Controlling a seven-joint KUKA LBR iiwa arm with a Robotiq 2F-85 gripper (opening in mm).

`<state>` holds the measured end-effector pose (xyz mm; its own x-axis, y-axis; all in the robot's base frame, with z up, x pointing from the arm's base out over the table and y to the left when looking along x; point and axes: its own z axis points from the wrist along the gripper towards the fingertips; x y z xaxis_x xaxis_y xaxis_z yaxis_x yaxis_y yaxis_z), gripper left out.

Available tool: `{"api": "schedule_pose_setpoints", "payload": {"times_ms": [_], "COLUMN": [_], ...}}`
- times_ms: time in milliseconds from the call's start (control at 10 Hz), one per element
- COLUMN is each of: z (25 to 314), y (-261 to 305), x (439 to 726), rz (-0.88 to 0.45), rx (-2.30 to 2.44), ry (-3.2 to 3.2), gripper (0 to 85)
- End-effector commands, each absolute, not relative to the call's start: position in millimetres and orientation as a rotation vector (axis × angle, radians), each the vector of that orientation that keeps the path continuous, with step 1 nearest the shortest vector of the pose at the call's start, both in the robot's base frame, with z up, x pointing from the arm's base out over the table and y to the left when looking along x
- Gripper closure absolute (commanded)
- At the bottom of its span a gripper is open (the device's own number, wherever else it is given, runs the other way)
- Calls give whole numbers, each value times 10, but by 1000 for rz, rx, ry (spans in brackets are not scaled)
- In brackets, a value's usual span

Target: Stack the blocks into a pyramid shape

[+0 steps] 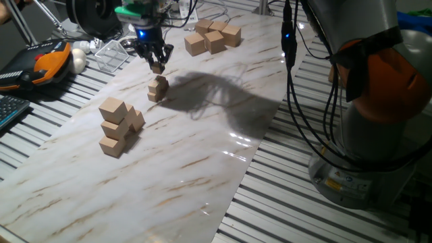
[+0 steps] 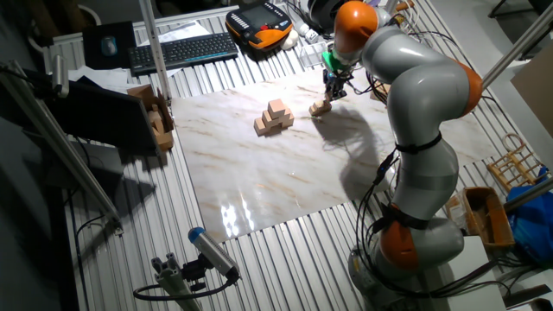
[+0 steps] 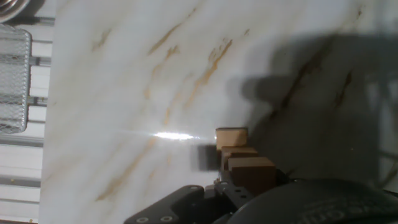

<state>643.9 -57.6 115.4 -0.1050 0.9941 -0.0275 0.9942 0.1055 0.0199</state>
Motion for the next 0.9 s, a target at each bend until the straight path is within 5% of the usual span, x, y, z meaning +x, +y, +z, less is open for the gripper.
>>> {"api": "schedule_pose_setpoints", "payload": {"times_ms": [0, 800], "z": [1144, 1001], "y": [-573, -493], "x": [6449, 6485], "rz": [1, 65], "rx": [2080, 2078], "ry": [2311, 2308], "gripper": [850, 850]}}
